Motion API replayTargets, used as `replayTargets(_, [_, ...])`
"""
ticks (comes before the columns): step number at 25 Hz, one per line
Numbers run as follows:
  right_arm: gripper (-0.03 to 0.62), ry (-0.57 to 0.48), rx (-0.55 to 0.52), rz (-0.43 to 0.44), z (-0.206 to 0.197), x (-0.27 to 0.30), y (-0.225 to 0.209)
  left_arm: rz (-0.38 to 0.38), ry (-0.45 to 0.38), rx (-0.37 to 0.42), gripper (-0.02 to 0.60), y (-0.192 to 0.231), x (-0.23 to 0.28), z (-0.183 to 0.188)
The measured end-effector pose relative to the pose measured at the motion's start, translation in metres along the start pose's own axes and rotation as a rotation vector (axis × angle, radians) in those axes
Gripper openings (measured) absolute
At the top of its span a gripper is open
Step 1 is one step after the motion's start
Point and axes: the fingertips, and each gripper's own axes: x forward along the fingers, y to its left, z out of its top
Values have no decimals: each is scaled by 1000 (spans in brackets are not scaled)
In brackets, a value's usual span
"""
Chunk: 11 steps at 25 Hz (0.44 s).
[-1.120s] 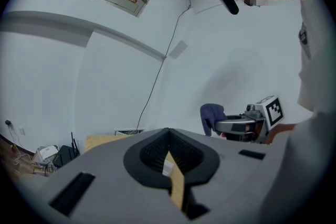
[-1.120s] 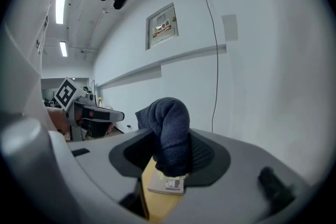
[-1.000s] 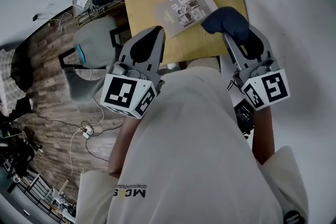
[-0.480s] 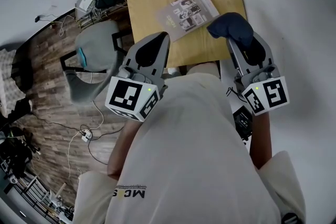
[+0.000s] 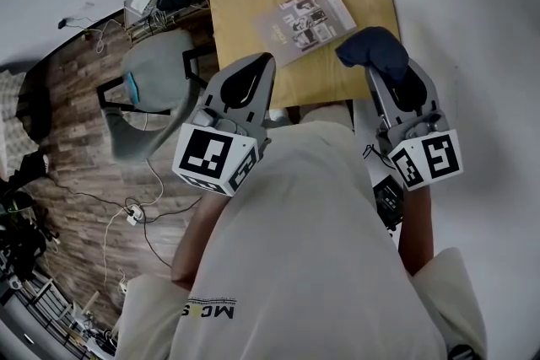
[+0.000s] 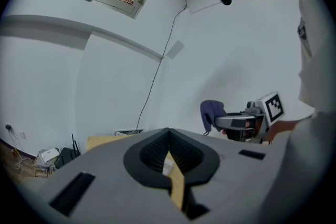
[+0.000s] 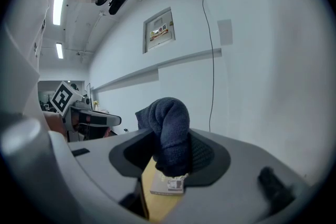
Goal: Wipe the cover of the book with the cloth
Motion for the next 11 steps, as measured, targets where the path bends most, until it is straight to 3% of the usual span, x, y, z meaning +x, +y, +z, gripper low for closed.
replayTargets(11, [175, -6, 19, -15, -2, -3, 3, -6, -9, -5, 9, 1, -4, 2])
